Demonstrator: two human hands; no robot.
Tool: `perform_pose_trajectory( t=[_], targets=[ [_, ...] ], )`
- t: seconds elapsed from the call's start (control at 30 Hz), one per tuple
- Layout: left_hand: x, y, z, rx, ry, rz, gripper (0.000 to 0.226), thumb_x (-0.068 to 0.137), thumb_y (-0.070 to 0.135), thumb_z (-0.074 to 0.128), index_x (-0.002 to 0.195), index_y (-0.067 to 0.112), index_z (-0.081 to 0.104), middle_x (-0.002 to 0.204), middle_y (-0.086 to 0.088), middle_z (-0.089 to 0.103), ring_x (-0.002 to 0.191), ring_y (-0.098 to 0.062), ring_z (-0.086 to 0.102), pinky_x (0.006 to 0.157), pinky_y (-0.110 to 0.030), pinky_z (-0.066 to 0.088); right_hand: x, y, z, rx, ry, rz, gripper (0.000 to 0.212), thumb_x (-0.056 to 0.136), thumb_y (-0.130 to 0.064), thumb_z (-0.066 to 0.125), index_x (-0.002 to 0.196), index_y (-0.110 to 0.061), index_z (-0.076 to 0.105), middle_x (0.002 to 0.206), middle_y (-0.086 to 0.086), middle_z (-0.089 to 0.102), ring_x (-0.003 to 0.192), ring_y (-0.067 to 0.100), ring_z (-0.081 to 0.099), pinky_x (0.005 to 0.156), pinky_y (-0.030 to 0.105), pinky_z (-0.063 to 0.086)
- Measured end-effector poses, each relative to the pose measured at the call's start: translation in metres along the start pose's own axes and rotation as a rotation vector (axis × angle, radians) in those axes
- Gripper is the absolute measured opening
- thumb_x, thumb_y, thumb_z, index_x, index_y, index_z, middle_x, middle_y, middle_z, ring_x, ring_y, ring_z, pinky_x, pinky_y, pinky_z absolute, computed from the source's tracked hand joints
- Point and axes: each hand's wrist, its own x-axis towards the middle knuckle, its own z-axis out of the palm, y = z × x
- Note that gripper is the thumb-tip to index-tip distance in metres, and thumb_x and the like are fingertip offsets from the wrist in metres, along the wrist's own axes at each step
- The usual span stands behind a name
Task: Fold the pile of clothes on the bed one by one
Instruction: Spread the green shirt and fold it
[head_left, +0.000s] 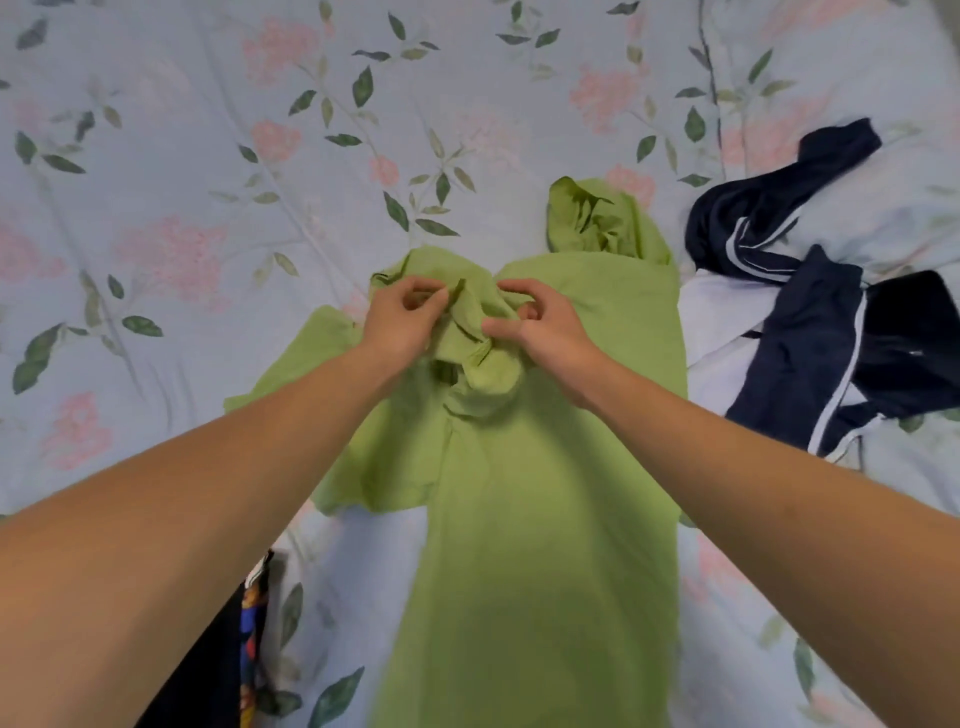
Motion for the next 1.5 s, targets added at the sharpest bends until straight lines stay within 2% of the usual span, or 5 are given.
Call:
perform_pose_trajectory(
  t=[0.27, 0.53, 0.9, 1.27, 1.5],
  targets=[
    [-0.052, 0.002, 0.093, 0.385, -0.327, 0.406, 0.022, 0.097, 0.006, 0.063, 0.110, 0.011, 0.080, 0.109, -0.002, 0.078, 0.103, -0.016, 0.070, 0.100, -0.035, 0.052, -0.019, 0.023, -0.063, -0.123, 0.090, -0.022, 0.116, 0.062, -0.066, 0.089, 0.158, -0.031, 0.034, 0.156, 0.004, 0.044, 0.143, 0.021, 0.046, 0.120, 0.042, 0.039],
    [-0.102, -0.012, 0.140, 0.679, -0.647, 0.772, 0.040, 0.092, 0.009, 0.057, 0.128, 0.019, 0.072, 0.133, 0.000, 0.066, 0.129, -0.019, 0.055, 0.112, -0.032, 0.040, -0.042, 0.063, -0.116, -0.148, 0.194, 0.034, 0.010, 0.089, -0.011, 0.073, 0.096, -0.006, 0.076, 0.097, 0.011, 0.078, 0.090, 0.021, 0.069, 0.089, 0.047, 0.058],
    [-0.105, -0.001, 0.145, 0.758, -0.294, 0.589, 0.073, 0.093, 0.036, 0.070, 0.158, 0.028, 0.038, 0.151, -0.003, 0.044, 0.138, -0.025, 0.043, 0.114, -0.043, 0.040, -0.118, 0.087, -0.232, 0.162, 0.361, 0.057, 0.013, 0.106, -0.016, 0.059, 0.107, -0.017, 0.072, 0.108, 0.005, 0.075, 0.096, 0.017, 0.072, 0.086, 0.031, 0.060],
    [-0.124, 0.023, 0.249, 0.934, -0.402, 0.571, 0.084, 0.091, 0.049, 0.070, 0.161, 0.038, 0.026, 0.164, -0.003, 0.031, 0.148, -0.030, 0.031, 0.113, -0.056, 0.039, -0.208, 0.112, -0.405, 0.054, 0.718, 0.029, 0.010, 0.106, -0.015, 0.059, 0.105, -0.015, 0.069, 0.090, -0.005, 0.071, 0.065, -0.007, 0.066, 0.061, 0.013, 0.052],
    [-0.165, 0.039, 0.357, 0.886, -0.529, 0.647, 0.086, 0.091, 0.052, 0.071, 0.161, 0.043, 0.023, 0.166, -0.001, 0.027, 0.150, -0.030, 0.028, 0.114, -0.056, 0.038, -0.285, 0.146, -0.513, 0.040, 0.855, 0.095, 0.011, 0.105, -0.012, 0.059, 0.107, -0.014, 0.069, 0.092, -0.005, 0.070, 0.080, 0.007, 0.066, 0.064, 0.011, 0.053]
  ],
)
